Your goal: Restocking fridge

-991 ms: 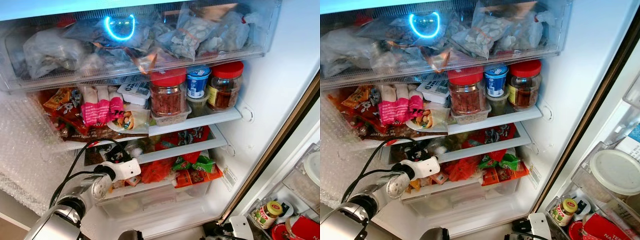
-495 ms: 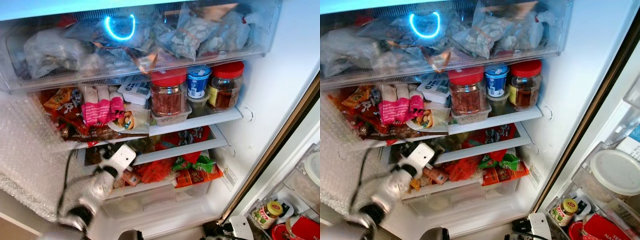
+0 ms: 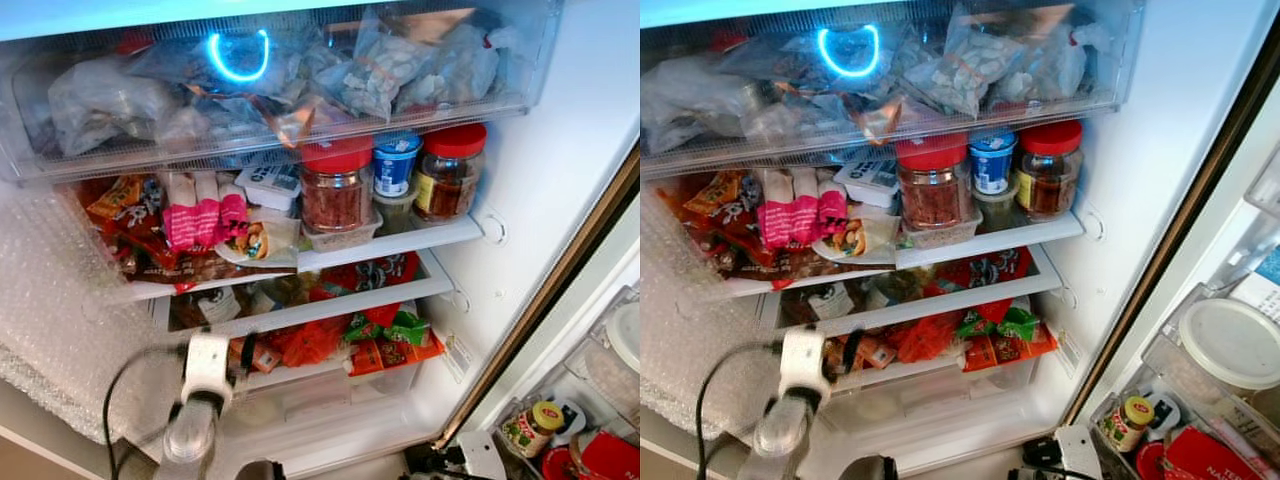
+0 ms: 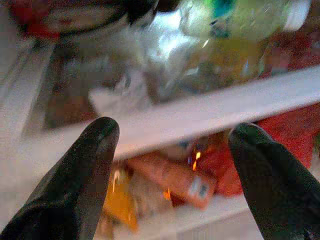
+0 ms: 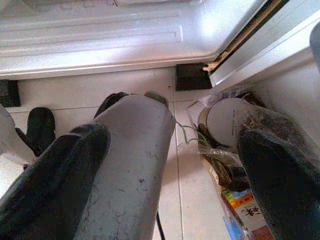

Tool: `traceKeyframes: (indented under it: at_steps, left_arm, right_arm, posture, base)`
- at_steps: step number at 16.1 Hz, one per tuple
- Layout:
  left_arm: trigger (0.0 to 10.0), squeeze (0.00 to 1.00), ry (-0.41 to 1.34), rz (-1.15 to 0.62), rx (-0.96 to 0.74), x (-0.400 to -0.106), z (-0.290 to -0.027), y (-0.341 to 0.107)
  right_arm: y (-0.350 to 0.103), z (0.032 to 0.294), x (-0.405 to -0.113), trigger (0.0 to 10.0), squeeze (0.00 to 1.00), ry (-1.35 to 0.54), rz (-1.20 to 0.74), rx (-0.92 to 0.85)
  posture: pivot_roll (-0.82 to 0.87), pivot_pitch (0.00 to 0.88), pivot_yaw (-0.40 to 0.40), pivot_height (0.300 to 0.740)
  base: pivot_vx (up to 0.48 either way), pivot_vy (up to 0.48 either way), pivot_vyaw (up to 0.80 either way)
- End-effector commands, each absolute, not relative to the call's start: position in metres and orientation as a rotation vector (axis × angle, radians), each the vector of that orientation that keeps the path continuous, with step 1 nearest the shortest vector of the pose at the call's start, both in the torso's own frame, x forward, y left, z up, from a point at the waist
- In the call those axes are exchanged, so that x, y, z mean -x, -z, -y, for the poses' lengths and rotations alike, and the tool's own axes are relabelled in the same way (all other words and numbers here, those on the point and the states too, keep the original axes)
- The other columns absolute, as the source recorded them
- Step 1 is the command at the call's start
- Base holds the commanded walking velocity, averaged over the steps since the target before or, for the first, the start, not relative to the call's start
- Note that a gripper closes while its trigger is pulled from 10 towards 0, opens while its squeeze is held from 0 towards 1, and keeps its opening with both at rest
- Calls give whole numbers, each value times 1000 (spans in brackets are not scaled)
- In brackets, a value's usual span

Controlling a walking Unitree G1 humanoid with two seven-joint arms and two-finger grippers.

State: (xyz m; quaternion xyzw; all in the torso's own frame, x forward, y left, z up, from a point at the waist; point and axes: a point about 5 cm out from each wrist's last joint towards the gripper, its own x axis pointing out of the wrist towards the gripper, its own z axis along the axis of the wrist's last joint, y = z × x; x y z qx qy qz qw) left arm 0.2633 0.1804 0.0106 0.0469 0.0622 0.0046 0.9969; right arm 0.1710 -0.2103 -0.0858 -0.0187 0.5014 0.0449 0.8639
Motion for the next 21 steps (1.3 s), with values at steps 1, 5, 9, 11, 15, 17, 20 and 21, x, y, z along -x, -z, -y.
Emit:
traceKeyframes:
  at_steps: [1, 5, 9, 11, 15, 17, 20, 21]
  left_arm:
    - [10000, 0, -51, -134, -69, -264, -187, -10]
    - [10000, 0, -107, -220, 46, -256, -197, 1]
    - [10000, 0, -150, -286, 70, -249, -204, 11]
    - [10000, 0, -144, -290, 75, -250, -201, 11]
    - [10000, 0, -135, -307, 92, -252, -199, 12]
    - [10000, 0, -134, -316, 91, -251, -200, 13]
    - [10000, 0, -153, -367, 101, -248, -206, 19]
    - [10000, 0, -160, -422, 122, -245, -208, 26]
  right_arm:
    - [84, 214, -173, 10000, 0, -92, -1045, 56]
    - [85, 214, -171, 10000, 0, -100, -1045, 60]
    - [86, 212, -170, 10000, 0, -101, -1047, 59]
    - [86, 212, -170, 10000, 0, -104, -1049, 61]
    - [86, 211, -170, 10000, 0, -113, -1048, 64]
    - [86, 210, -170, 10000, 0, -113, -1048, 62]
    - [86, 209, -171, 10000, 0, -113, -1047, 58]
    - [86, 209, -172, 10000, 0, -113, -1045, 56]
  posture:
    - [-67, 0, 2, 637]
    - [-71, 0, 12, 637]
    - [-78, 0, 17, 637]
    - [-73, 0, 15, 637]
    - [-71, 0, 19, 637]
    - [-71, 0, 20, 637]
    - [-71, 0, 22, 637]
    - [-66, 0, 16, 637]
  base:
    - [0, 0, 0]
    - [-313, 0, 0]
    - [-360, 0, 0]
    - [-368, 0, 0]
    - [-368, 0, 0]
    - [-366, 0, 0]
    - [-235, 0, 0]
    - [0, 0, 0]
